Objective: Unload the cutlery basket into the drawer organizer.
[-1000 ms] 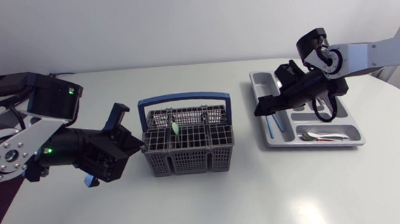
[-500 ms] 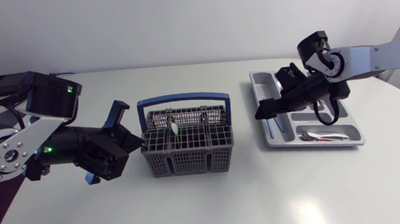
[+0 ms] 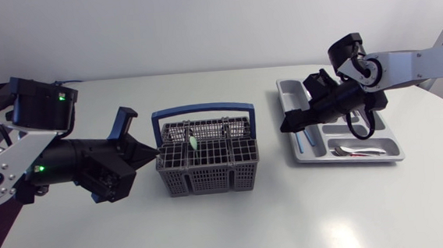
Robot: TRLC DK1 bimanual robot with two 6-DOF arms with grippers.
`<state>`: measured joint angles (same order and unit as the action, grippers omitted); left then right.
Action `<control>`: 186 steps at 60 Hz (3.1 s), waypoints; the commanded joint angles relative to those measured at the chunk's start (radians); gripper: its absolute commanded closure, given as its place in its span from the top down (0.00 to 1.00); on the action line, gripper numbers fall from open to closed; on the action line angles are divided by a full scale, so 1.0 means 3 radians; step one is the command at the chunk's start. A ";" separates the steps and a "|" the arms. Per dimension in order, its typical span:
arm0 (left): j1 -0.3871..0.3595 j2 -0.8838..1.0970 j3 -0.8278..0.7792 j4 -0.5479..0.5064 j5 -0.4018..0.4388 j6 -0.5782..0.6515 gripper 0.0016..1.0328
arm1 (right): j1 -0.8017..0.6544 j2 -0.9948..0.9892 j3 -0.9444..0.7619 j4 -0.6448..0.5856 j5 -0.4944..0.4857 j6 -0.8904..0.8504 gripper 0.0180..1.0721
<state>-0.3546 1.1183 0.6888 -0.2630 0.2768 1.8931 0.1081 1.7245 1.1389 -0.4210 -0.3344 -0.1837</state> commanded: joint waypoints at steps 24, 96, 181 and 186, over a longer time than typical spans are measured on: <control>0.0108 -0.0373 -0.0143 -0.0044 0.0131 0.0173 0.03 | 0.0146 -0.0246 -0.0217 0.0007 0.0077 0.0070 0.95; 0.0405 -0.1110 -0.0010 0.0100 0.0468 -0.0312 0.03 | 0.1583 -0.2527 -0.1434 0.0396 0.1263 -0.0022 0.95; -0.1058 0.0614 0.1703 -0.0867 -0.0253 -0.5119 0.03 | 0.3060 -0.2138 -0.2365 0.3177 0.2454 -0.1525 0.53; -0.1078 0.0639 0.1749 -0.0949 -0.0248 -0.5119 0.03 | 0.3045 -0.2062 -0.2370 0.3264 0.2449 -0.1612 0.48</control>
<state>-0.6647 1.2896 1.1702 -0.5274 0.1902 0.3878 1.0203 1.0779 0.4557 0.5270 0.3969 -0.6231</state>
